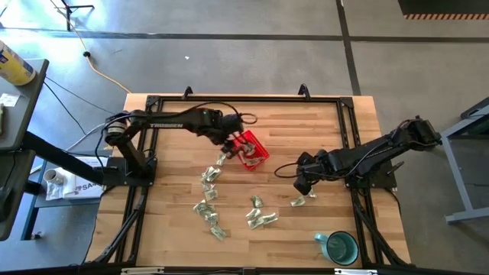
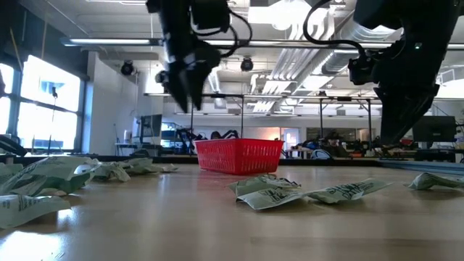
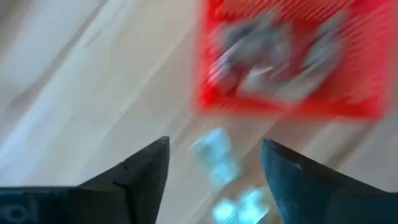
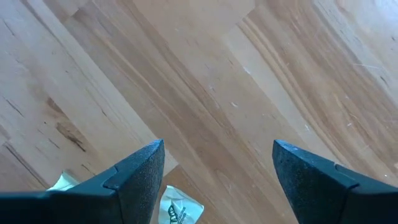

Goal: Pick and place Stevia / Truvia into bins
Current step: Put the stevia packet into the red basket

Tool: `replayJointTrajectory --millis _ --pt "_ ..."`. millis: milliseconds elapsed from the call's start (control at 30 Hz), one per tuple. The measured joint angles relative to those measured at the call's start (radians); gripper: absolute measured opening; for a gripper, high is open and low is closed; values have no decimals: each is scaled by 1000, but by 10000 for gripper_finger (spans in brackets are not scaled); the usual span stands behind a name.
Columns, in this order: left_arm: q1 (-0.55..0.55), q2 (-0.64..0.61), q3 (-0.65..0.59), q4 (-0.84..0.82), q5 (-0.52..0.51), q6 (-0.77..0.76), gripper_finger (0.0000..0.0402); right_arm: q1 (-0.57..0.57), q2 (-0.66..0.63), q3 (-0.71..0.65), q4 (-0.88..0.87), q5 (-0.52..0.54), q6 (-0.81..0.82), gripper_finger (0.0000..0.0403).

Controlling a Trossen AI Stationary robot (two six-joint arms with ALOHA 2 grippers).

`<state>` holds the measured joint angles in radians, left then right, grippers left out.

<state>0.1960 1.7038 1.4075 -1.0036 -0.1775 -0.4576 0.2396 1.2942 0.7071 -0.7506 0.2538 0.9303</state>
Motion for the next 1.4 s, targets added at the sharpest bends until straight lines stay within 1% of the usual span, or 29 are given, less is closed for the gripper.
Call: replayJointTrajectory --millis 67,167,267,367,467,567,800,933,1033,1133,1267,1400 --pt "-7 -15 -16 -69 -44 -23 295 -6 0 0 0 3 0 289" --pt "-6 -27 -85 -92 -10 -66 289 -16 0 0 1 10 0 289" --pt "-6 -23 -179 -17 43 -102 273 -24 0 0 5 24 0 289" --pt "-6 -24 -279 116 93 -162 259 -24 0 0 8 25 0 289" --pt "-6 -24 -338 212 117 -202 250 -24 0 0 8 18 -4 289" --pt "-6 -24 -368 279 116 -202 250 -24 0 0 8 13 -15 289" --pt "-6 -17 -427 445 93 -202 271 -24 0 0 8 7 -14 289" --pt "-6 -17 -473 504 91 -202 266 -24 0 0 8 2 -10 289" --pt "-6 -17 -508 544 81 -202 241 -24 0 0 8 2 -8 289" --pt "-6 -20 -527 561 61 -197 202 -24 0 0 8 3 -8 289" --pt "-6 -20 -530 559 12 -156 134 -24 0 0 7 3 -12 289" --pt "14 -24 -507 518 -16 -119 52 -24 0 0 3 4 -12 289"
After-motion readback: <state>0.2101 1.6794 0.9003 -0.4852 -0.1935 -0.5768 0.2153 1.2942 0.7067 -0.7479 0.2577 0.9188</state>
